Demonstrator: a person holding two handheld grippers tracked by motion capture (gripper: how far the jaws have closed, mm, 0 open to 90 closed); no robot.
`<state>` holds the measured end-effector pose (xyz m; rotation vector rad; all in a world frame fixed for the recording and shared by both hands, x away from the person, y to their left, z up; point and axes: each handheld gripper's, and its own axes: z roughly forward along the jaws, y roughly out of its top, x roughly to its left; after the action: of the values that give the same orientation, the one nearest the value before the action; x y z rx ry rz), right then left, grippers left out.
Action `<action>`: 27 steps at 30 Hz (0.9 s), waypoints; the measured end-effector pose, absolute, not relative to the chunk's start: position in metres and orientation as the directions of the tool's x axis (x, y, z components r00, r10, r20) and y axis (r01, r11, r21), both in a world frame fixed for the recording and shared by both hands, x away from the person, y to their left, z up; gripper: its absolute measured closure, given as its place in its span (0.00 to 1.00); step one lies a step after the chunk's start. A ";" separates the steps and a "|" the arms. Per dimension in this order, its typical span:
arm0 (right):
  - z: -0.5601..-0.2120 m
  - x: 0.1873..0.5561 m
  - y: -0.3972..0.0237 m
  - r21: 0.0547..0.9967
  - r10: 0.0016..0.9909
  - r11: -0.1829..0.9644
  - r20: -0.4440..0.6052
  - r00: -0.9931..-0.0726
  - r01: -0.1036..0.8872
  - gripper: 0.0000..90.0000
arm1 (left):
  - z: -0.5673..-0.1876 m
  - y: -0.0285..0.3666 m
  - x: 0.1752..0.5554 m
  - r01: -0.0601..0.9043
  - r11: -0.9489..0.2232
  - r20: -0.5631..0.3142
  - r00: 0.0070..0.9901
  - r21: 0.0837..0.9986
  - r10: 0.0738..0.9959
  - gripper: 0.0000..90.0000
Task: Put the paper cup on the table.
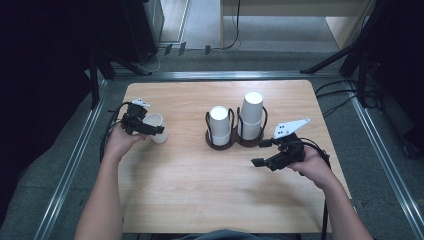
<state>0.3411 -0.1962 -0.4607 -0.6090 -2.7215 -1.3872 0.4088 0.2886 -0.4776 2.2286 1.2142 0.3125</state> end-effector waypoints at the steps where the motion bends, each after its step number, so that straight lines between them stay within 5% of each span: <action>1: -0.461 0.341 -0.196 0.772 0.331 0.527 0.197 -0.923 0.355 0.26 | -0.478 0.289 0.409 0.692 -0.419 -0.070 0.559 0.588 0.826 0.19; 27: -0.460 0.340 -0.197 0.775 0.332 0.531 0.183 -0.925 0.344 0.26 | -0.472 0.289 0.408 0.706 -0.378 -0.141 0.558 0.599 0.818 0.11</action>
<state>0.3405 -0.1974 -0.4599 -0.6039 -2.7368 -1.3900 0.4078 0.2893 -0.4723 2.1762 1.2174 0.2358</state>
